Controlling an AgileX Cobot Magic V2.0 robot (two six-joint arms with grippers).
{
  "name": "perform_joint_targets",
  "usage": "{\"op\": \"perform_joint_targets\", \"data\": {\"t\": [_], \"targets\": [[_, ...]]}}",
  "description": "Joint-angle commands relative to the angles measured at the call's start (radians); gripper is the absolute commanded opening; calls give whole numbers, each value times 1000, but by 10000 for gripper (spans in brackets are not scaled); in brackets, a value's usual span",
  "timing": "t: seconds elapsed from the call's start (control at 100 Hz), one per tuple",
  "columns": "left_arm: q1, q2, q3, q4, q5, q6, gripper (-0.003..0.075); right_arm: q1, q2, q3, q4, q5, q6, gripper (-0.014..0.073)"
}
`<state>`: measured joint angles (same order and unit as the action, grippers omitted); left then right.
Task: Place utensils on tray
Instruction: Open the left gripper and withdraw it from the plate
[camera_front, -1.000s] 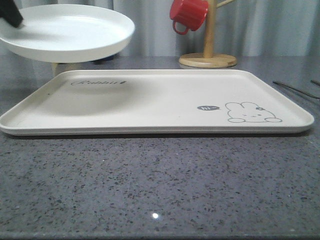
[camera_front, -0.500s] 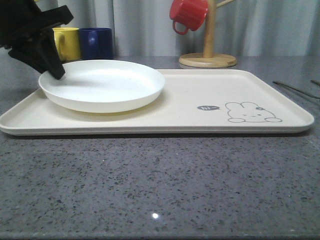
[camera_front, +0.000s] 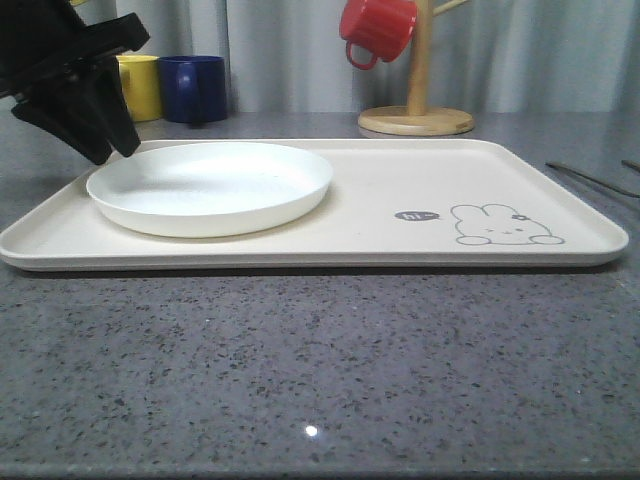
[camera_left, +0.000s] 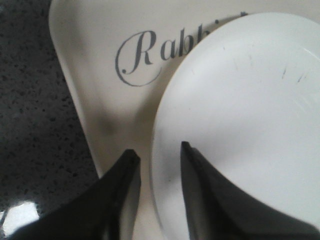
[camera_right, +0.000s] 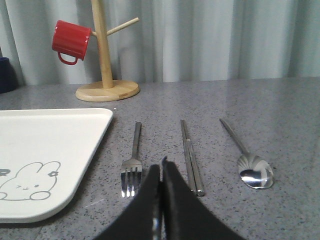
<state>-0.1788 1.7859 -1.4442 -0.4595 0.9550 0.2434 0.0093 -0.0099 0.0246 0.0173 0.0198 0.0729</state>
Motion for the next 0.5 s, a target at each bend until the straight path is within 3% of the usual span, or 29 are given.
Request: {"op": "perform_joint_targets", "data": {"t": [0.0, 0.27, 0.49], "targets": [[-9, -47, -33, -39, -23, -3, 281, -5, -18, 3, 2, -85, -7, -69], [-9, -120, -29, -40, -131, 1, 281, -5, -18, 3, 2, -85, -7, -69], [9, -290, 73, -16, -256, 1, 281, -5, -18, 3, 2, -85, -7, -69]]}}
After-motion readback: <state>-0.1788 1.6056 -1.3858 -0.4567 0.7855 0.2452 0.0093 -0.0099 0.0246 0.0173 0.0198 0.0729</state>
